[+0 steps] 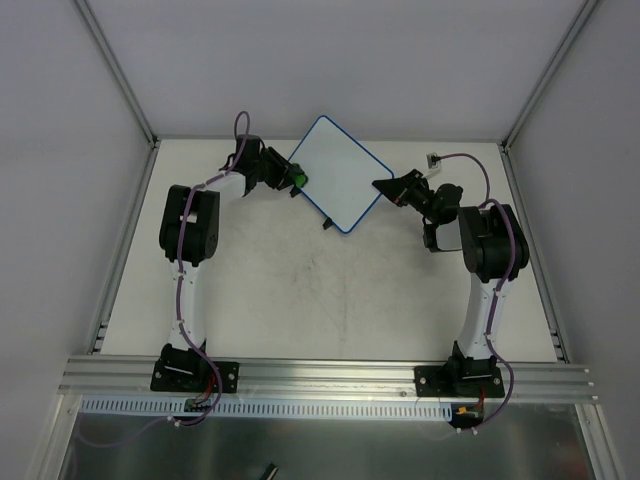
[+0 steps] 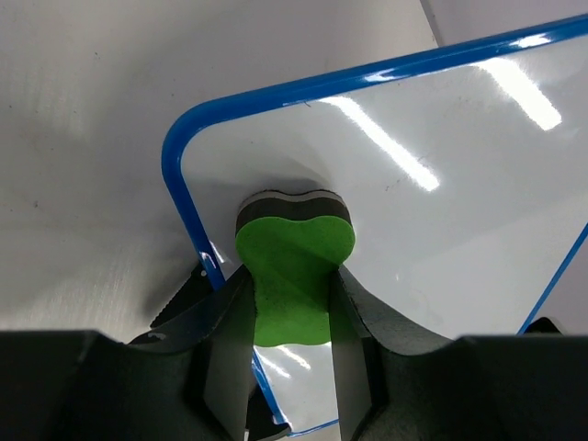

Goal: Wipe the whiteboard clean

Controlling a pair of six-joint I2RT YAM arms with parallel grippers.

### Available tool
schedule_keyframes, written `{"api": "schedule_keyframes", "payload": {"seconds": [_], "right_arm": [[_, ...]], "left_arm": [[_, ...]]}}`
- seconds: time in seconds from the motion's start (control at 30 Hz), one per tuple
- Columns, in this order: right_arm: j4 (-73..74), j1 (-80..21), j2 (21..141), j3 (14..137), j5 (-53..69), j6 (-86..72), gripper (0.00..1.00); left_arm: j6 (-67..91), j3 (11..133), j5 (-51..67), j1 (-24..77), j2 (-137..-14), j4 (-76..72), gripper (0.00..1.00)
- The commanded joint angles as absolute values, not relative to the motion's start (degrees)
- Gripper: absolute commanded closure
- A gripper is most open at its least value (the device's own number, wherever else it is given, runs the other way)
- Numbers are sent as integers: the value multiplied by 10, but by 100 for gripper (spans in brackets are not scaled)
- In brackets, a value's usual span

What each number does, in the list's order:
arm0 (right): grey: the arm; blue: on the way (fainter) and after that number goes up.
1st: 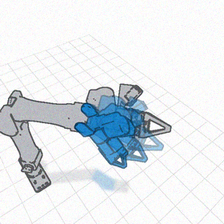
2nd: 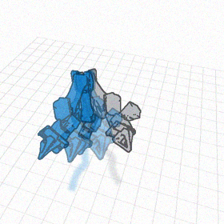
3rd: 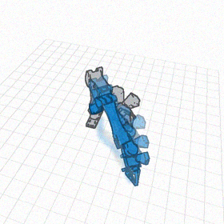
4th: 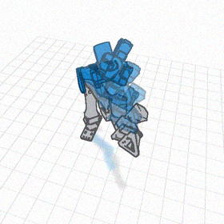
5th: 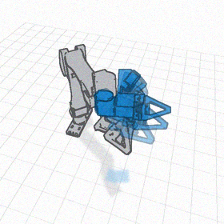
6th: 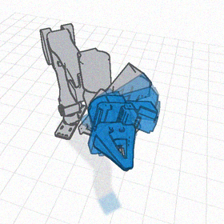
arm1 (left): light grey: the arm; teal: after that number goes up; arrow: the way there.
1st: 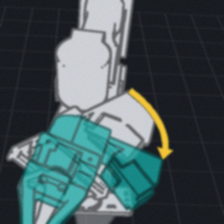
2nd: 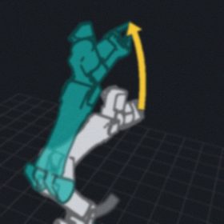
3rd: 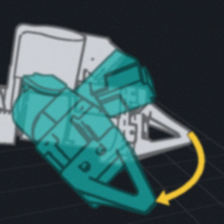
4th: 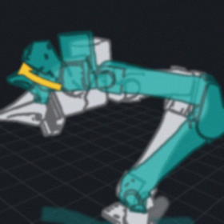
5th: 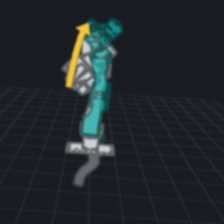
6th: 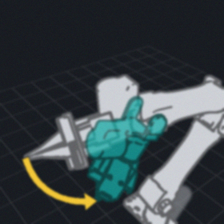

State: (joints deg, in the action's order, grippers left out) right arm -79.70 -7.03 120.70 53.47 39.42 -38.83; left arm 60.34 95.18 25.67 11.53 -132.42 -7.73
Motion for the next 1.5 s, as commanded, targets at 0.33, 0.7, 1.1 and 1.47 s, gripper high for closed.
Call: {"api": "schedule_keyframes", "payload": {"seconds": [0.33,0.7,1.1,1.47], "right_arm": [[-878,-110,1226,543,527,-425,100],[-878,-110,1230,553,530,-428,100],[-878,-111,1227,553,530,-428,100],[-878,-111,1231,558,526,-432,100]], "left_arm": [[497,862,221,235,-1274,-48,100],[418,904,191,303,-1287,-29,100],[277,991,64,363,-1305,68,100],[315,890,38,358,-1190,69,100]]}}
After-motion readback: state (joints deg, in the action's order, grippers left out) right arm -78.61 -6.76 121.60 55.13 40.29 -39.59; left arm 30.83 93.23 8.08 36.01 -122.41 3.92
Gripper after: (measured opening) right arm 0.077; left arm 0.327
